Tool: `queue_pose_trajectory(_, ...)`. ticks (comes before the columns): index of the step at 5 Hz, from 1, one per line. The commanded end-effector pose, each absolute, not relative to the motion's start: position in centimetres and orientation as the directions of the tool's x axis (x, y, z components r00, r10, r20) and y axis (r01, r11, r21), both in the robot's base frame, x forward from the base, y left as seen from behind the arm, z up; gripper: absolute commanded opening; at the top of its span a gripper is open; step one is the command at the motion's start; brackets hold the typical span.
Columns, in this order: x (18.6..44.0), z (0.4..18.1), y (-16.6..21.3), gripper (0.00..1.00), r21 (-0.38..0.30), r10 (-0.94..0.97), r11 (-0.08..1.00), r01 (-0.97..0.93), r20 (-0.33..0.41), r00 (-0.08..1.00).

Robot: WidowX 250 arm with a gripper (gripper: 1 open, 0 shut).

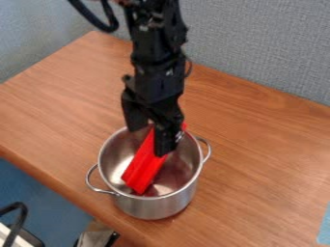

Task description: Put the red object in the metal pot

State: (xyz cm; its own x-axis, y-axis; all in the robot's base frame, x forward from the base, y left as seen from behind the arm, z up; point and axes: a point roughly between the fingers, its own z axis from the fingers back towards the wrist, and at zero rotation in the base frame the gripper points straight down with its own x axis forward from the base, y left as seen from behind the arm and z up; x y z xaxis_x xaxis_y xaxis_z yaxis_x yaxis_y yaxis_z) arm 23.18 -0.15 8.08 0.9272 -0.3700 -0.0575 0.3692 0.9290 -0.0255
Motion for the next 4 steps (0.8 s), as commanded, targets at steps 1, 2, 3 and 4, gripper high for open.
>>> queue_pose_trajectory(1, 24.3, 11.8, -0.6, 1.0, 0.034, -0.372, 0.928, 0.372, 0.006, 0.928)
queue_pose_trajectory(2, 24.6, 13.0, -0.8, 1.0, 0.048, -0.369, 0.928, 0.368, 0.014, 0.929)
queue_pose_trajectory(3, 24.7, 11.6, -0.8, 1.0, 0.044, -0.374, 0.926, 0.374, -0.01, 0.927)
queue_pose_trajectory(4, 24.7, 10.5, -0.9, 1.0, 0.038, -0.373, 0.927, 0.374, -0.031, 0.927)
